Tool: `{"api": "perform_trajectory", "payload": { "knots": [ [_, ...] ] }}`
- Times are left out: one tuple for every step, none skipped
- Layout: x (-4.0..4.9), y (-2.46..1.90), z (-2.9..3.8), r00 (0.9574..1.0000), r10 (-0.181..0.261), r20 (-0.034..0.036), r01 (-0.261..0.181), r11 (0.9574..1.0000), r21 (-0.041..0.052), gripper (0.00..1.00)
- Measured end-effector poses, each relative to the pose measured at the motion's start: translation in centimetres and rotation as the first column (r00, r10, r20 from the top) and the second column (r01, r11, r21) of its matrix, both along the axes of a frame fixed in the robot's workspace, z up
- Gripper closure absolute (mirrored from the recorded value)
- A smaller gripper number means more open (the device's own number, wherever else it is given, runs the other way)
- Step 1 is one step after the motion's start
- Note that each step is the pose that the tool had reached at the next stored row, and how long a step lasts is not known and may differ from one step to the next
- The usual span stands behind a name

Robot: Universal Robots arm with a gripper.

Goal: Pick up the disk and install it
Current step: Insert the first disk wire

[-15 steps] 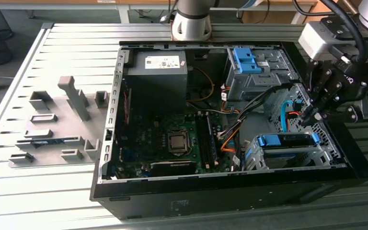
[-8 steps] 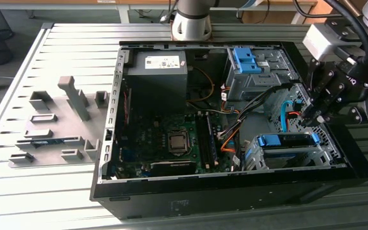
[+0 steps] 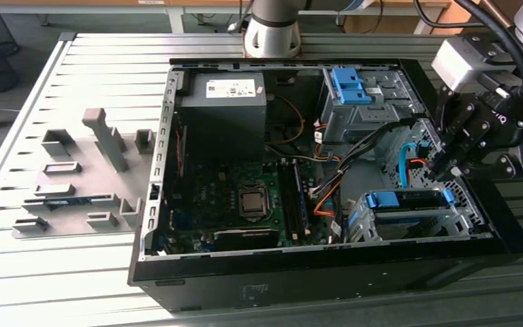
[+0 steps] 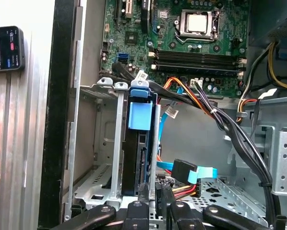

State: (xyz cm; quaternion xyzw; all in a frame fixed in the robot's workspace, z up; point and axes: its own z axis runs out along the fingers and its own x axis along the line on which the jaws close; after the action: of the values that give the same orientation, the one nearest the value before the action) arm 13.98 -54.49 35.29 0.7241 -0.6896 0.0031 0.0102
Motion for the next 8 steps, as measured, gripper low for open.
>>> {"api": "perform_trajectory", "payload": {
  "knots": [
    [0.00,0.00,-0.08,1.0000,0.000,0.0000,0.000,1.0000,-0.0001,0.75],
    [0.01,0.00,-0.15,1.0000,0.000,0.0000,0.000,1.0000,-0.0002,0.75],
    [0.01,0.01,-0.21,1.0000,0.000,0.0000,0.000,1.0000,-0.0001,0.75],
    [0.01,0.04,-0.27,1.0000,0.000,0.0000,0.000,1.0000,0.0000,0.75],
    [0.01,0.06,-0.31,1.0000,0.000,0.0000,0.000,1.0000,0.0003,0.75],
    [0.01,0.09,-0.30,1.0000,0.000,0.0000,0.000,1.0000,0.0002,0.75],
    [0.01,0.10,-0.30,1.0000,0.000,0.0000,0.000,1.0000,0.0001,0.75],
    [0.01,0.12,-0.30,1.0000,0.000,0.0000,0.000,1.0000,0.0002,0.75]
  ]
}}
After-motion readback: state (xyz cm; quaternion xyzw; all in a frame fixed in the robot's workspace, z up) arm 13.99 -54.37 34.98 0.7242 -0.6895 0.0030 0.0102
